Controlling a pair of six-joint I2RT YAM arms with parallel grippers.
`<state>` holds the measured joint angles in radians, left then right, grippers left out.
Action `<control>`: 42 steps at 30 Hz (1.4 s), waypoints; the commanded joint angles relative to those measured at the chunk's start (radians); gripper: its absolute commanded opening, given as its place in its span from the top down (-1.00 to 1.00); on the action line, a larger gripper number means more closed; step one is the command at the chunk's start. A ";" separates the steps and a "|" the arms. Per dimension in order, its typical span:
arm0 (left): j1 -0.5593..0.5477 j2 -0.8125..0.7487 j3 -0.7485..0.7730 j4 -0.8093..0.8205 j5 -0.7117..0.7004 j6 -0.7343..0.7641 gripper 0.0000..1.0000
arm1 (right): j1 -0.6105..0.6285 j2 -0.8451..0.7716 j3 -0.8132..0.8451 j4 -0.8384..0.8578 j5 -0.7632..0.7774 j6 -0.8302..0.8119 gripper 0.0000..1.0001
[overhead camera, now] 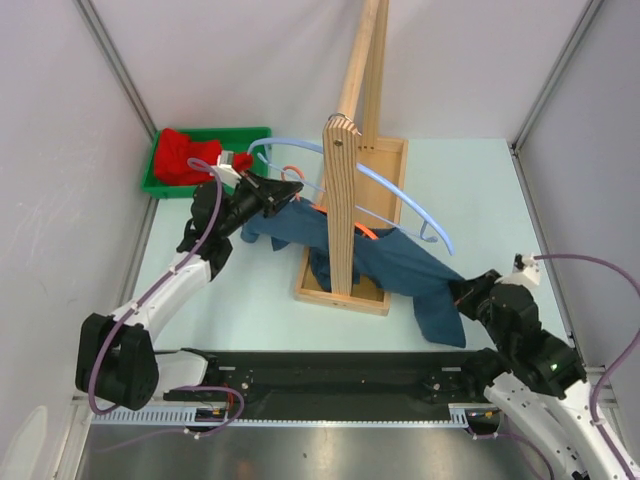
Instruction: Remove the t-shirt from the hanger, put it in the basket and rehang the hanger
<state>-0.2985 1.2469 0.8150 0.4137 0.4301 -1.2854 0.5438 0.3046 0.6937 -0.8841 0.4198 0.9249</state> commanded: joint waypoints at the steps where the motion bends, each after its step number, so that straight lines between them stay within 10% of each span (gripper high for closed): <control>1: 0.015 -0.034 0.079 0.042 -0.017 -0.042 0.99 | -0.001 -0.126 -0.152 0.329 -0.267 -0.144 1.00; 23: 0.022 0.022 0.167 -0.039 -0.166 -0.127 0.99 | -0.002 -0.180 -0.256 0.362 -0.214 -0.044 1.00; 42: -0.007 -0.017 0.145 -0.056 -0.186 -0.107 0.99 | -0.034 0.385 -0.293 0.714 -0.588 -0.115 1.00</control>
<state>-0.2981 1.2755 0.9394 0.2893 0.2420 -1.3617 0.5377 0.5262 0.3660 -0.2489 -0.0685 0.8253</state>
